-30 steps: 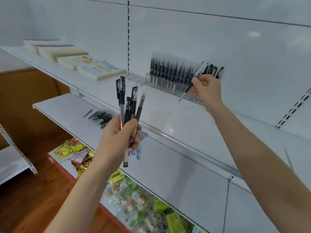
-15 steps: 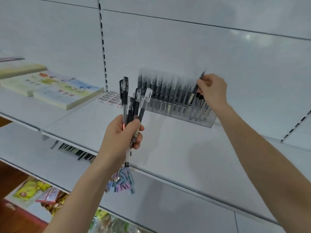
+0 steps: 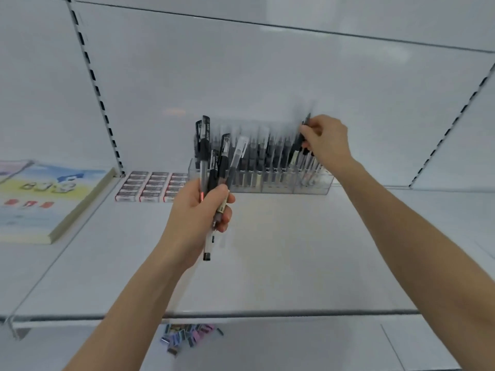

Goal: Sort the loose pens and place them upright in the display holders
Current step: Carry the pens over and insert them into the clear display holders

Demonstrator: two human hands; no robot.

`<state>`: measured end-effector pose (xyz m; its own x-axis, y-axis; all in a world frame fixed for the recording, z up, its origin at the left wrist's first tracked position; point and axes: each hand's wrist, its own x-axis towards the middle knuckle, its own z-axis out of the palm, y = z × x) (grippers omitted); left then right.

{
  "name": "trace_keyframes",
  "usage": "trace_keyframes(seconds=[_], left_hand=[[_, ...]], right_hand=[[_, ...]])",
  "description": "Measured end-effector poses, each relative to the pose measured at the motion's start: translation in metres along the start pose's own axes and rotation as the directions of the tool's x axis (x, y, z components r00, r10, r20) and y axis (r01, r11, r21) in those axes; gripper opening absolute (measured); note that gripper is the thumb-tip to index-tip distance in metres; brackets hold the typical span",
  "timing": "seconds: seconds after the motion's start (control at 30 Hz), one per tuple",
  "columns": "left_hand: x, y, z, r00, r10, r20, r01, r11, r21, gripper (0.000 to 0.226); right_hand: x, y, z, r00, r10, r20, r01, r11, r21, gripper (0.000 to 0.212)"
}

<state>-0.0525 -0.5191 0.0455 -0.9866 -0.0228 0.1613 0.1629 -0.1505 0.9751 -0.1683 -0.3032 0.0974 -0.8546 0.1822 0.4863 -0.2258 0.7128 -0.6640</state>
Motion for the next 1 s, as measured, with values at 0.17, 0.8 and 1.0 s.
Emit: trace_keyframes(seconds=[0.17,0.8,1.0], left_hand=[[0.009,-0.003,-0.003,0.997,-0.033,0.068,0.034,0.999,-0.018,0.01],[0.007,-0.01,0.002,0.994,-0.014,0.104,0.023,0.996,-0.085,0.006],[0.008,-0.014,0.008,0.992,-0.018,0.126,0.023,0.999,-0.036,0.009]], right_hand=[[-0.008,0.004,0.007,0.998,0.049,0.032,-0.047,0.997,-0.063,0.021],[-0.071,-0.032,-0.001,0.985,0.105,0.14,-0.161,0.861,0.482,0.011],[-0.084,-0.05,0.01,0.934,0.014,0.356,-0.227,0.793,0.565,0.013]])
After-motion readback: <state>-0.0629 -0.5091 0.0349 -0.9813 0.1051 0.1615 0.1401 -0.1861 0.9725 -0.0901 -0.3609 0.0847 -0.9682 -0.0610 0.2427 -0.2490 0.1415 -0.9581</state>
